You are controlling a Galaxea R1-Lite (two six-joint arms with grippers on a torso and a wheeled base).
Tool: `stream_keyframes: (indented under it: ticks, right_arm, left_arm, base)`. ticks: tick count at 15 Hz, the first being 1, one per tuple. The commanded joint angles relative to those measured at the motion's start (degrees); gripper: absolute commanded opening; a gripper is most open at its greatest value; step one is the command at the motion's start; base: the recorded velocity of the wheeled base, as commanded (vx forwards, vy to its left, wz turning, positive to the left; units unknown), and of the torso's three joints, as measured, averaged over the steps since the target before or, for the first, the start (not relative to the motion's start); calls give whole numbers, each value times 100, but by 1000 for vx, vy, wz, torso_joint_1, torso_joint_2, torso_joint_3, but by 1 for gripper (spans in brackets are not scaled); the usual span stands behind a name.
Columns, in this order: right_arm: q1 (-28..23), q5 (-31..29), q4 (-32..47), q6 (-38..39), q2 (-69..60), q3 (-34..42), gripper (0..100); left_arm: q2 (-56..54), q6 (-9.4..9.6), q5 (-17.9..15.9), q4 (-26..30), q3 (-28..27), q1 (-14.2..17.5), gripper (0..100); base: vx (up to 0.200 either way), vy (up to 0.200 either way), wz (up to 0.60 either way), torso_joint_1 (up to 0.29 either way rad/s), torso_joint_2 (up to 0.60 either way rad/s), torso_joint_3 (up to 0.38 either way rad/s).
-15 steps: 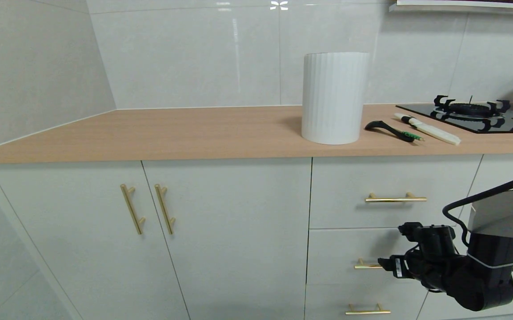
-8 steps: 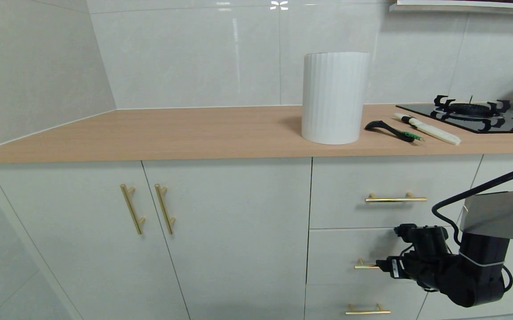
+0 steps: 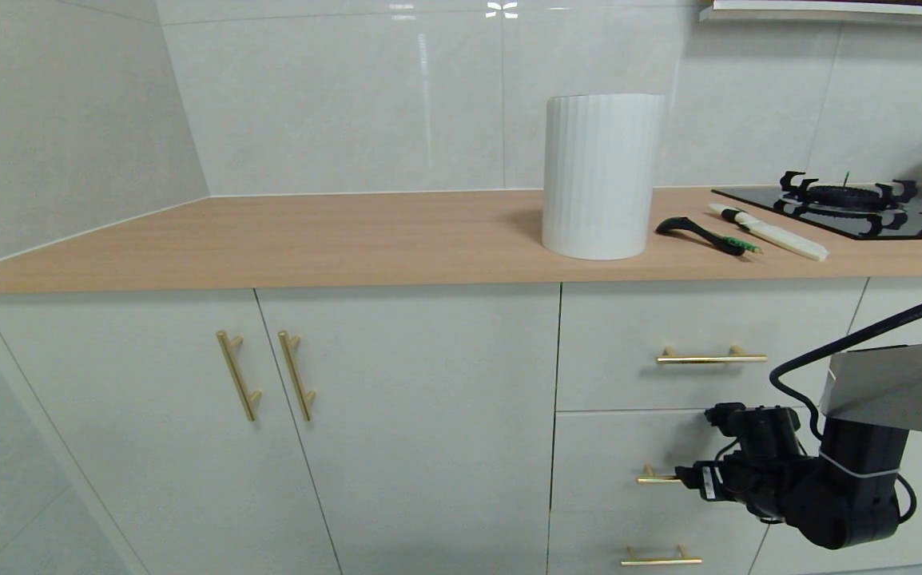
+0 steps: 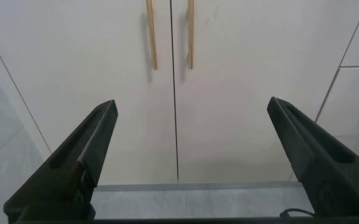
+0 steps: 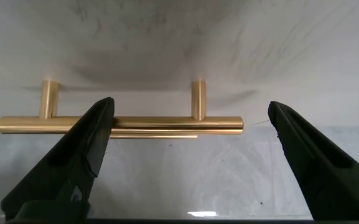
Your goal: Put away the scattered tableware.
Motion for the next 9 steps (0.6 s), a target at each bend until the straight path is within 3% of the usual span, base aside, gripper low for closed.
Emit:
stream_keyframes:
  ticks: [1,9]
  right_arm:
    - [10,-25,16,-7,48,-12,100]
    - [36,-34,16,-7,-93,216,100]
  left_arm:
    - [2,-1,-4,-1,0,-2,100]
    - [2,-1,-4,-1,0,7,100]
  base:
    - [0,0,0,0,0,0]
    - [0,0,0,0,0,0]
